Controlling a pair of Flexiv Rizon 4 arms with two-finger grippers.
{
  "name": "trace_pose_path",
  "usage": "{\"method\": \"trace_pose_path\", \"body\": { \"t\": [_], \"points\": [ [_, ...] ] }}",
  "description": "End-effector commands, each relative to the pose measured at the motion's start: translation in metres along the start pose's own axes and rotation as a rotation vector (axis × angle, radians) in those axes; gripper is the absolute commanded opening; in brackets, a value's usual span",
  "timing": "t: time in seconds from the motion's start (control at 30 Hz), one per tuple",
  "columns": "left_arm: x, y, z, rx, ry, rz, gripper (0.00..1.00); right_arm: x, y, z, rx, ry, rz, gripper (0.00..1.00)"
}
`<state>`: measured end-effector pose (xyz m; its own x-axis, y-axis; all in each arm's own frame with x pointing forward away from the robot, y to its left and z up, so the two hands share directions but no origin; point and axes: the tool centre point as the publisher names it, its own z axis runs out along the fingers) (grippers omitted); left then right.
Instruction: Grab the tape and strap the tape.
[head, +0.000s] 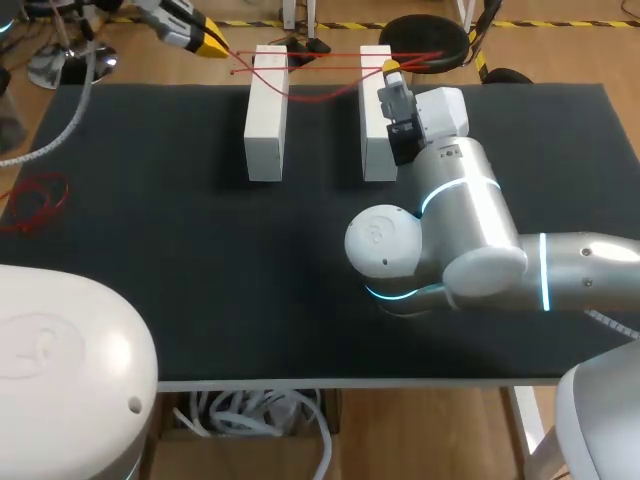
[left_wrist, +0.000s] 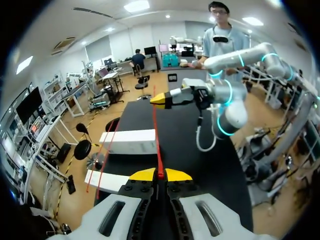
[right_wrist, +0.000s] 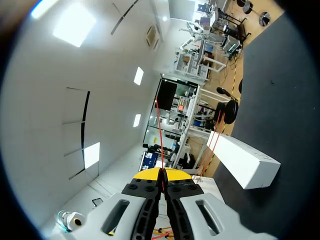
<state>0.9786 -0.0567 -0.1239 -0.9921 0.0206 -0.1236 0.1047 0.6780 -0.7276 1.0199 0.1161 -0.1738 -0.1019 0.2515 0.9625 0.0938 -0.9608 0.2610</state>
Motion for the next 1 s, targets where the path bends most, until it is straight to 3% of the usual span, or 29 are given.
{"method": "trace_pose_path", "body": {
  "t": [0.03,0.27,0.63,0.73,0.8,1.0],
  "points": [
    [-0.008,-0.009,0.003,-0.093,0.056,0.019,0.0,0.003,0.001,0.0,0.003,-0.007,-0.002,0.0],
    [-0.011,-0.019,0.007,-0.084,0.059,0.024,0.0,0.003,0.001,0.0,0.003,-0.007,-0.002,0.0],
    [-0.012,-0.023,0.017,-0.178,0.072,0.036,0.0,0.003,0.001,0.0,0.003,-0.007,-0.002,0.0],
    [-0.012,-0.022,0.017,-0.16,0.073,0.034,0.0,0.003,0.001,0.0,0.003,-0.007,-0.002,0.0],
    [-0.011,-0.022,0.016,-0.096,0.084,0.037,0.0,0.003,0.001,0.0,0.003,-0.007,-0.002,0.0],
    [-0.011,-0.022,0.016,-0.096,0.084,0.037,0.0,0.003,0.001,0.0,0.003,-0.007,-0.002,0.0]
  ]
}}
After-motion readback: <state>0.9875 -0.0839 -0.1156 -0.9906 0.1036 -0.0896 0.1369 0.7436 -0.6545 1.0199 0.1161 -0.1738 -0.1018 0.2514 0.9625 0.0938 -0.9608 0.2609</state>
